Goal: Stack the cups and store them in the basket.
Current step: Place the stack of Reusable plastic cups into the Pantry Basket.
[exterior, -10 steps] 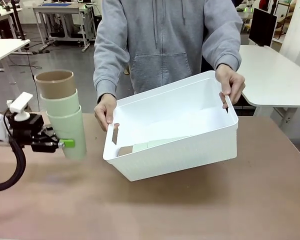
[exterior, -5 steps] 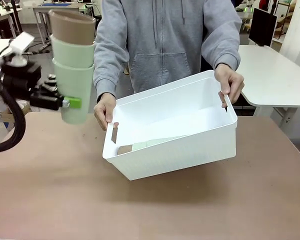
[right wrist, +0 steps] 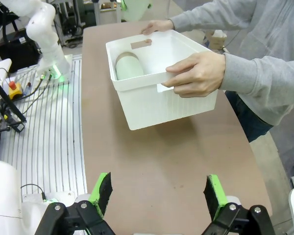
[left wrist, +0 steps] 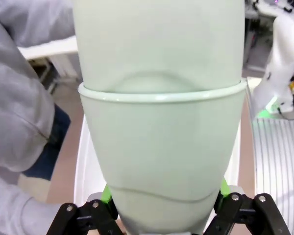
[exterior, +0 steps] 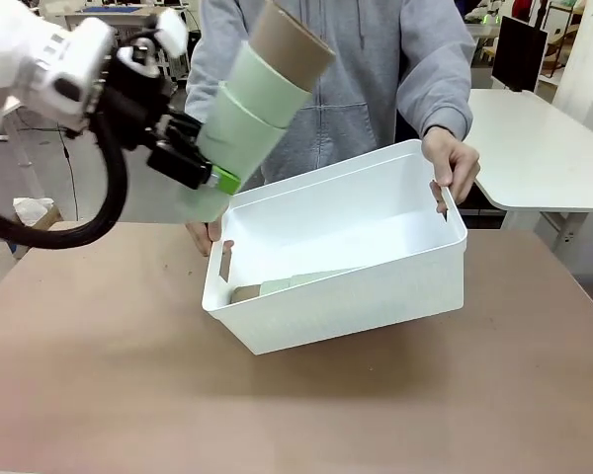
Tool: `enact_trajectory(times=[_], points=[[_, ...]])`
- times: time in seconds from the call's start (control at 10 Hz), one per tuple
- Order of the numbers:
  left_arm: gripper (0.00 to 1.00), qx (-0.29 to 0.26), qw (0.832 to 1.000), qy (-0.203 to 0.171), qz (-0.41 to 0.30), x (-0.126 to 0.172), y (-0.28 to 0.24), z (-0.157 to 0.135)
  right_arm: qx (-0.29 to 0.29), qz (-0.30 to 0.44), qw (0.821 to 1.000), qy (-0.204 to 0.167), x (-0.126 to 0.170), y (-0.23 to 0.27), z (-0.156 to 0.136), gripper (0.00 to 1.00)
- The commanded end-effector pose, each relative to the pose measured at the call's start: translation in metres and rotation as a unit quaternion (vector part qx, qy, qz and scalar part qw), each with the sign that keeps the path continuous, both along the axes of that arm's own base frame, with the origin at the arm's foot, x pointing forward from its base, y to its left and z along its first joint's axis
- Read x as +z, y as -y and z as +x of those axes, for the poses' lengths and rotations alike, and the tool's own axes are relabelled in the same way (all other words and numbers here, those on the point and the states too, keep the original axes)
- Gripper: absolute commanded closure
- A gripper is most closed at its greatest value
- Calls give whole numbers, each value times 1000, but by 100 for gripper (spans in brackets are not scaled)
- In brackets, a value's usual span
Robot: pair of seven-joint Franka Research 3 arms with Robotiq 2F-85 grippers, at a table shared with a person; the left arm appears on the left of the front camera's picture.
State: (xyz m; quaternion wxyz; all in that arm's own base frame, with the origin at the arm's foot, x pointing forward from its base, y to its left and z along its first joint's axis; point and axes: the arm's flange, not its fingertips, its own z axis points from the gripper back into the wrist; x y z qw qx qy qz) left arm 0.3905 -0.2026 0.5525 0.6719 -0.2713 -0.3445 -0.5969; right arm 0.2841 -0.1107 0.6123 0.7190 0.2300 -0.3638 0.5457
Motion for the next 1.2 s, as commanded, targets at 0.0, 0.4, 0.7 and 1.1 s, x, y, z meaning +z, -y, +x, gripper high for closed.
enact_trajectory(times=[0.0,0.4,0.7,1.1], points=[[15,4,998,-28,49,2,16,32,8,3,1000,10,2,2,1,0],[15,27,993,-18,112,-19,65,59,8,3,1000,10,2,2,1,0],[15,45,988,-7,146,-45,95,52,8,3,1000,10,2,2,1,0],[15,65,984,17,165,-73,107,56,8,3,1000,10,2,2,1,0]])
